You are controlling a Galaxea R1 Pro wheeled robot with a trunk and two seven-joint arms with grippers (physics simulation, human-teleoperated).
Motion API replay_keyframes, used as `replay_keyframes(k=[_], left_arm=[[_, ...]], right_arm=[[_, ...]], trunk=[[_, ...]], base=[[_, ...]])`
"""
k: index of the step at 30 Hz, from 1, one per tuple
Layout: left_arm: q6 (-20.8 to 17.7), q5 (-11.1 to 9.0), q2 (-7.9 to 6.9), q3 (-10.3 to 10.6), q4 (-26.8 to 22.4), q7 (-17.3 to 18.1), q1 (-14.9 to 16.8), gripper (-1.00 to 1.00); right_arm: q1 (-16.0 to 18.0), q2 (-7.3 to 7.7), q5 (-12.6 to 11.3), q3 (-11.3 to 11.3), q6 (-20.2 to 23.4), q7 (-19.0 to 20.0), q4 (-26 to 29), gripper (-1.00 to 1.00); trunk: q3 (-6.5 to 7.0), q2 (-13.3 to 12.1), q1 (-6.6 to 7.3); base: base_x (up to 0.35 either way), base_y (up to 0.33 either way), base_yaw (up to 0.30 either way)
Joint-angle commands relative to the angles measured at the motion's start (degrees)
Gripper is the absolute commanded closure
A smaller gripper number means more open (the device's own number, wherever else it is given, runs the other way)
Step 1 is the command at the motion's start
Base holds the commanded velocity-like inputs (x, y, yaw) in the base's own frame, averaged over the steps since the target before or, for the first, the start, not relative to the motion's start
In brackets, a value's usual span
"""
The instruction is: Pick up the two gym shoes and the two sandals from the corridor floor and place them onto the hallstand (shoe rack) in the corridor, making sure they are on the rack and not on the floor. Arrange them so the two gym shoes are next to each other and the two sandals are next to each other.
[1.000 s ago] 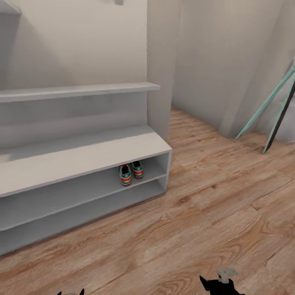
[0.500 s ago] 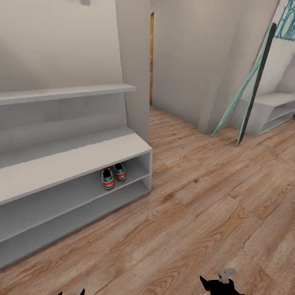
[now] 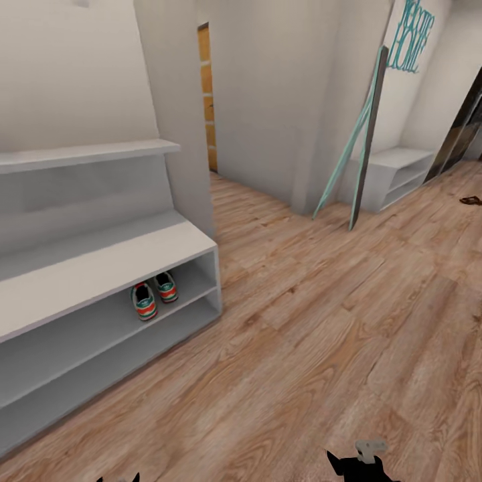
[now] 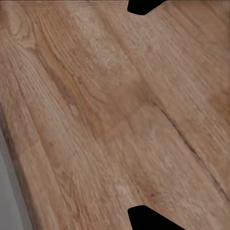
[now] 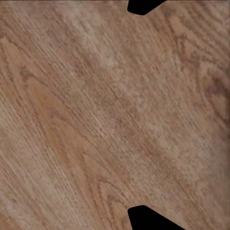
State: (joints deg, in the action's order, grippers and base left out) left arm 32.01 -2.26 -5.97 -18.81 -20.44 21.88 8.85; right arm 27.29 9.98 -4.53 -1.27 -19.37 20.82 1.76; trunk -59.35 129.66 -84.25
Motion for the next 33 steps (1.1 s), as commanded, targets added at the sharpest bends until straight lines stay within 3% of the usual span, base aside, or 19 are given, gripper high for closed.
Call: replay_keyframes(k=[1,33], left_arm=[[0.00,-0.21,0.03,-0.32,0.04,0.56,0.03,-1.00],[0.02,0.03,0.09,-0.27,1.09,0.19,0.03,-1.00]], right_arm=[[0.05,0.01,-0.48,-0.11,-0.05,0.45,-0.09,-1.00],[0.05,-0.05,-0.48,-0.07,-0.05,0.45,-0.09,-1.00]], trunk=[[-0.02,0.02,0.01],[0.69,0.02,0.01]], base=[[0.000,0.000,-0.300],[0.000,0.000,-0.300]])
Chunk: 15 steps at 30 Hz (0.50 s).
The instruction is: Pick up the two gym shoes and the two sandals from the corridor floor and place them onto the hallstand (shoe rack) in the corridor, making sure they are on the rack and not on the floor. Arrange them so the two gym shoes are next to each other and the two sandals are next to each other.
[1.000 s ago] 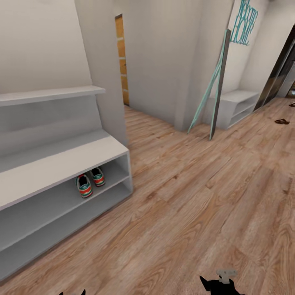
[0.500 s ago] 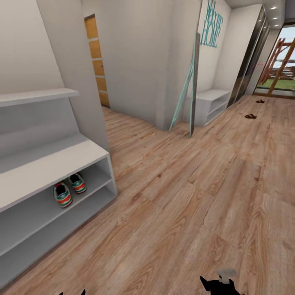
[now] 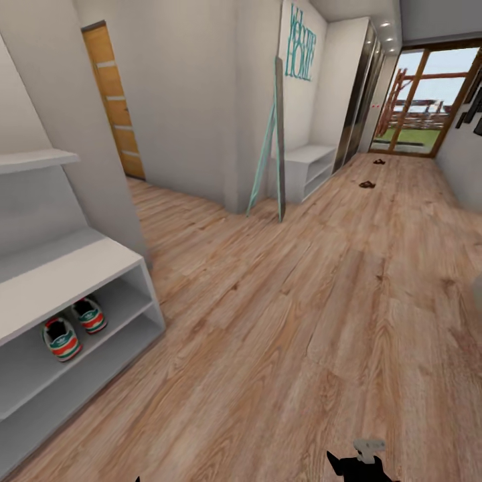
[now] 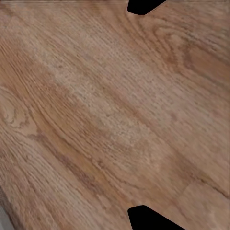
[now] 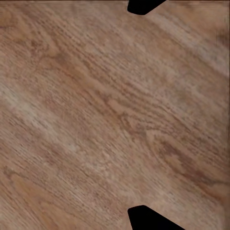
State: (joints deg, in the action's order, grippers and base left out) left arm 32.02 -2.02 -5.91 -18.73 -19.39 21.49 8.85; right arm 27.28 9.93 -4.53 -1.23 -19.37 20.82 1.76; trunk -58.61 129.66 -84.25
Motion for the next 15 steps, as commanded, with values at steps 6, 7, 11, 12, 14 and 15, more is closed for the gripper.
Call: replay_keyframes(k=[6,7,11,12,14,15], left_arm=[[0.05,-0.07,0.06,-0.34,0.13,0.64,0.03,-1.00],[0.05,-0.08,0.05,-0.34,0.13,0.65,0.03,-1.00],[0.11,-0.02,0.05,-0.34,0.14,0.65,0.03,-1.00],[0.11,-0.03,0.04,-0.34,0.14,0.65,0.03,-1.00],[0.13,-0.06,0.04,-0.34,0.14,0.66,0.03,-1.00],[0.13,-0.07,0.04,-0.34,0.14,0.66,0.03,-1.00]], right_arm=[[0.05,0.01,-0.48,-0.11,-0.05,0.45,-0.09,-1.00],[0.05,0.01,-0.48,-0.12,-0.05,0.45,-0.09,-1.00],[0.05,0.01,-0.48,-0.12,-0.05,0.45,-0.09,-1.00],[0.05,0.01,-0.48,-0.12,-0.05,0.45,-0.09,-1.00],[0.05,0.01,-0.48,-0.12,-0.05,0.45,-0.09,-1.00],[0.05,0.01,-0.48,-0.13,-0.05,0.45,-0.09,-1.00]], trunk=[[0.05,0.02,0.01],[0.06,0.02,0.01],[0.07,0.02,0.01],[0.07,0.02,0.01],[0.07,0.02,0.01],[0.07,0.02,0.01]], base=[[0.000,0.000,-0.300],[0.000,0.000,-0.300],[0.000,0.000,-0.300],[0.000,0.000,-0.300],[0.000,0.000,-0.300],[0.000,0.000,-0.300]])
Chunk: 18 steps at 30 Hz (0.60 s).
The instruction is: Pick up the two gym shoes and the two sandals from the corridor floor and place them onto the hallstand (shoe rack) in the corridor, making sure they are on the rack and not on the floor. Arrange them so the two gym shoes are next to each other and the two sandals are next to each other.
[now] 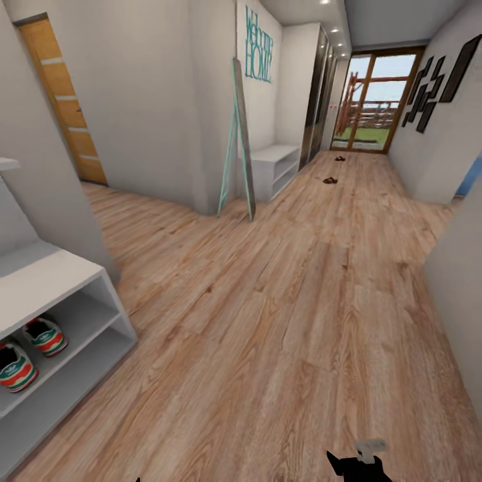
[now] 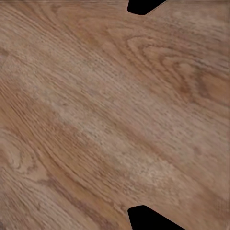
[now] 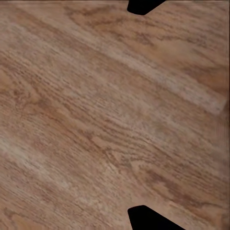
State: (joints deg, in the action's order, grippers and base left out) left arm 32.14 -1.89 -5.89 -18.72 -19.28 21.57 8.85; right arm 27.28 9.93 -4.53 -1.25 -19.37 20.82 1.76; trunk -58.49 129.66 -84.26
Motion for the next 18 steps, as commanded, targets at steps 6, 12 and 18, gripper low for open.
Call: replay_keyframes(k=[6,12,18], left_arm=[[0.03,-0.21,0.00,-0.36,0.04,0.58,0.03,-1.00],[0.07,-0.28,0.00,-0.36,0.02,0.58,0.03,-1.00],[0.11,-0.56,0.00,-0.36,0.03,0.58,0.03,-1.00]], right_arm=[[0.05,0.01,-0.48,-0.07,-0.05,0.45,-0.09,-1.00],[0.05,0.01,-0.48,-0.08,-0.05,0.45,-0.09,-1.00],[0.05,0.01,-0.48,-0.07,-0.05,0.45,-0.09,-1.00]], trunk=[[-0.05,0.02,0.01],[-0.05,0.02,0.01],[-0.05,0.02,0.01]], base=[[0.109,0.000,-0.300],[0.299,0.000,-0.300],[0.331,0.000,-0.300]])
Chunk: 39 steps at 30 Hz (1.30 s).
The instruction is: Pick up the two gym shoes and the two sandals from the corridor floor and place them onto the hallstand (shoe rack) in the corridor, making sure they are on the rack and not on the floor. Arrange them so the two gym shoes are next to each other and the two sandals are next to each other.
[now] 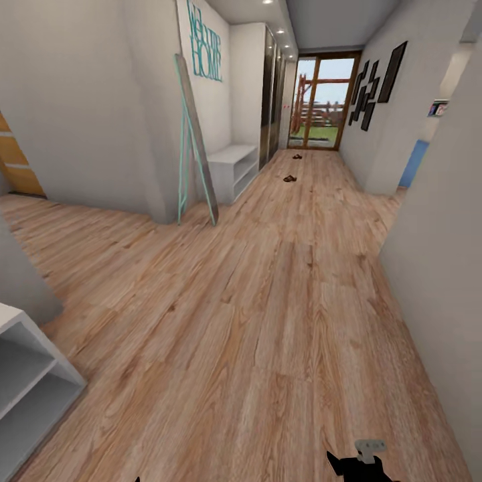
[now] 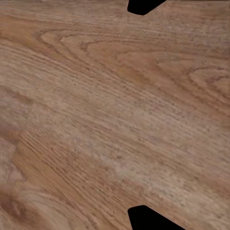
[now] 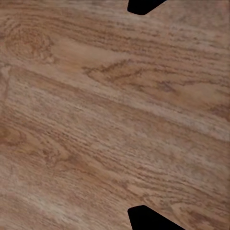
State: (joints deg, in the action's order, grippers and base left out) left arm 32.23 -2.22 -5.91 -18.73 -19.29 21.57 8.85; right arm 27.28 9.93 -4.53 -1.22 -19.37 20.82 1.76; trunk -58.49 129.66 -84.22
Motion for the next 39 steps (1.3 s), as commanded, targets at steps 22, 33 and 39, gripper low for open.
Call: replay_keyframes(k=[22,33,39], left_arm=[[0.01,-0.59,0.02,-0.34,0.04,0.58,0.03,-1.00],[0.02,-0.60,0.02,-0.34,0.04,0.58,0.03,-1.00],[0.02,-0.60,0.02,-0.37,0.04,0.58,0.03,-1.00]], right_arm=[[0.05,0.00,-0.48,-0.10,0.03,0.51,-0.02,-1.00],[0.05,0.01,-0.44,-0.10,-0.05,0.52,-0.03,-1.00],[0.05,0.01,-0.40,-0.10,-0.05,0.46,-0.01,-1.00]], trunk=[[-0.05,0.02,-0.02],[-0.05,0.02,-0.02],[-0.05,0.02,-0.02]], base=[[0.337,0.000,-0.206],[0.338,0.000,-0.004],[0.338,0.000,0.000]])
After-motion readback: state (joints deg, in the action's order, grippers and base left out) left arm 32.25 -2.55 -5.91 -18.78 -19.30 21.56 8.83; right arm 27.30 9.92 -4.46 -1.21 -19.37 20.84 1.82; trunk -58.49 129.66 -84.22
